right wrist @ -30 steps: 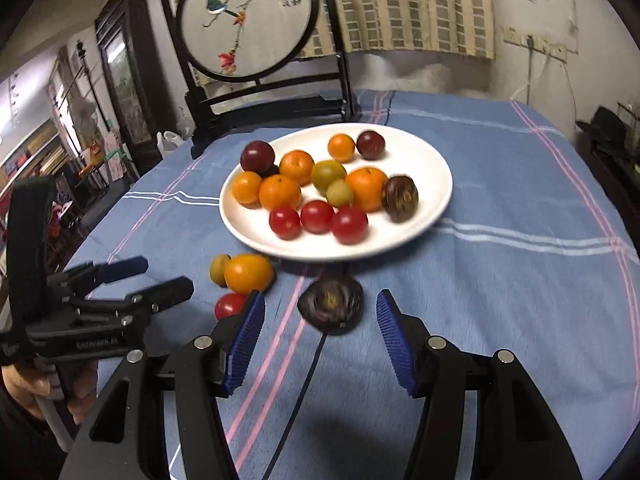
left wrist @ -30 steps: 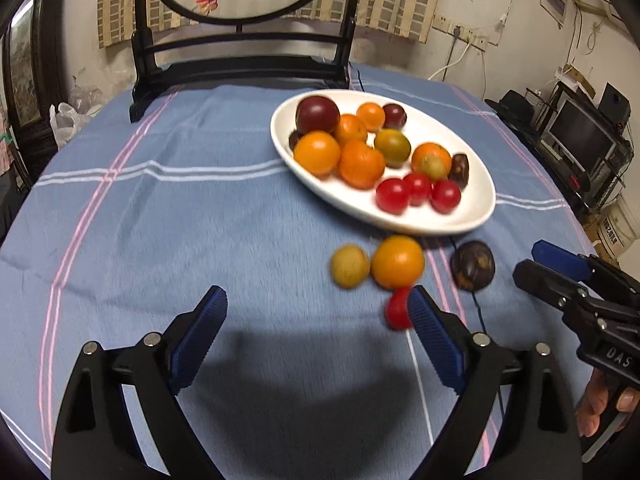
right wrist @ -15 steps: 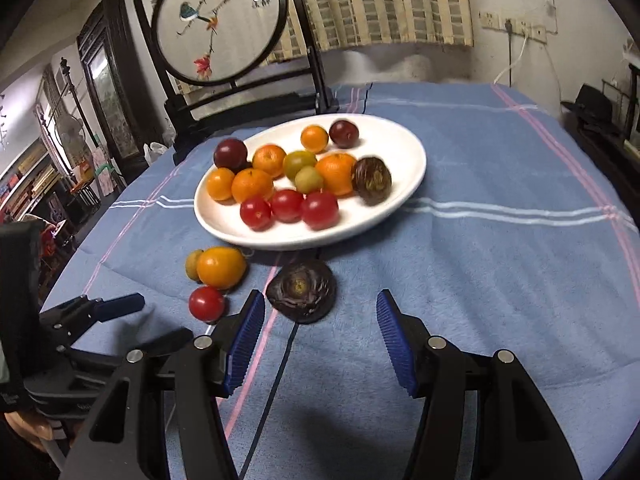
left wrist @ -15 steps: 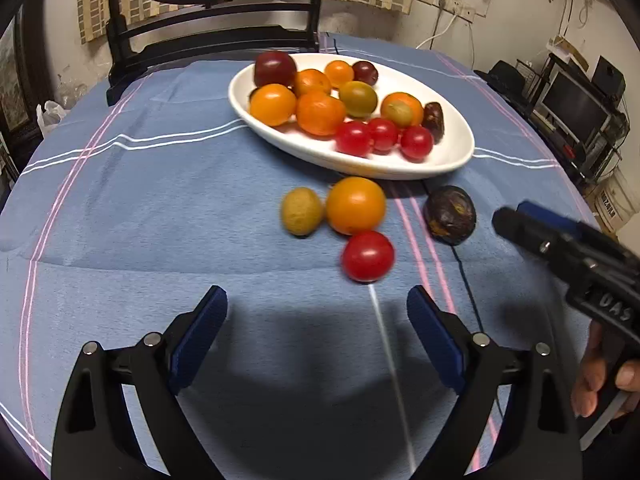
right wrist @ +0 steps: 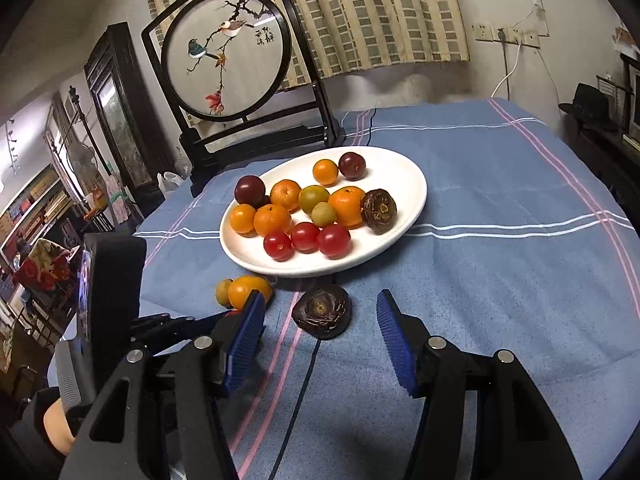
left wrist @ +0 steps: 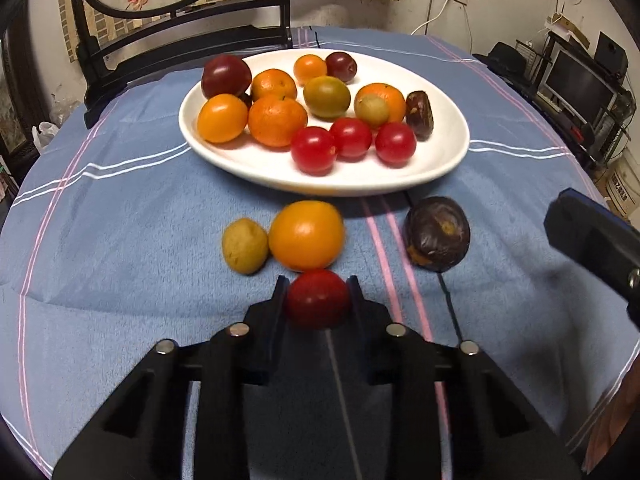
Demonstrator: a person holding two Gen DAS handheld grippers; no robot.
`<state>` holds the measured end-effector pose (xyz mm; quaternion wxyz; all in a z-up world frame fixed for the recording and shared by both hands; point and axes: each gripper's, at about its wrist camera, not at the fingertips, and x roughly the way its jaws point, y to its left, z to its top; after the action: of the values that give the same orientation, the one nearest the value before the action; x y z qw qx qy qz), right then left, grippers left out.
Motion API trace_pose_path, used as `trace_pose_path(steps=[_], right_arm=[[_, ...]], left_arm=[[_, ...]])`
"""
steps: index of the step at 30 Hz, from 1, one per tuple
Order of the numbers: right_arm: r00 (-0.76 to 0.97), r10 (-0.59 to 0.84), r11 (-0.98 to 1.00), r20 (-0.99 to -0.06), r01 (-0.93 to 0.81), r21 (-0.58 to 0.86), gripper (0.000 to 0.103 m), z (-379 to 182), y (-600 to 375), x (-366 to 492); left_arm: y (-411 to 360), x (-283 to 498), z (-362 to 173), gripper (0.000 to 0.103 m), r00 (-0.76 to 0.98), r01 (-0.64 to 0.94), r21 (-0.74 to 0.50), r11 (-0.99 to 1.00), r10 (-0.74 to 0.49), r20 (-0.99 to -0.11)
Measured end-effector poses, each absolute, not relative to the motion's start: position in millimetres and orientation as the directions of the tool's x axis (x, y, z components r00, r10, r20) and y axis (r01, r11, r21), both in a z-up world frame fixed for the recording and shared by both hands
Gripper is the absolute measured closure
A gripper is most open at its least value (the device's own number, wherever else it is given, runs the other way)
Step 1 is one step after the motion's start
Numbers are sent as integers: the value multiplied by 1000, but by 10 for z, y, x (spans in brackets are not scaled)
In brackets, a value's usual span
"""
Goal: Organize fruits
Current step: 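Grasp a red cherry tomato with the left tool while the right grasps a dark plum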
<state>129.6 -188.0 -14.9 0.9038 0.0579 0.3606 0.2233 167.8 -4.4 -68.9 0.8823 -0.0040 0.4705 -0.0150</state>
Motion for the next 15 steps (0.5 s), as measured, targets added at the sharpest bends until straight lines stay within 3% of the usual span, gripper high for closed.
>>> trace_pose_path(steps=[15], right_arm=[[608, 374, 910, -701, -387, 149, 44, -407, -1666, 1346]], left_arm=[[318, 1443, -410, 75, 641, 46, -34, 998, -55, -766]])
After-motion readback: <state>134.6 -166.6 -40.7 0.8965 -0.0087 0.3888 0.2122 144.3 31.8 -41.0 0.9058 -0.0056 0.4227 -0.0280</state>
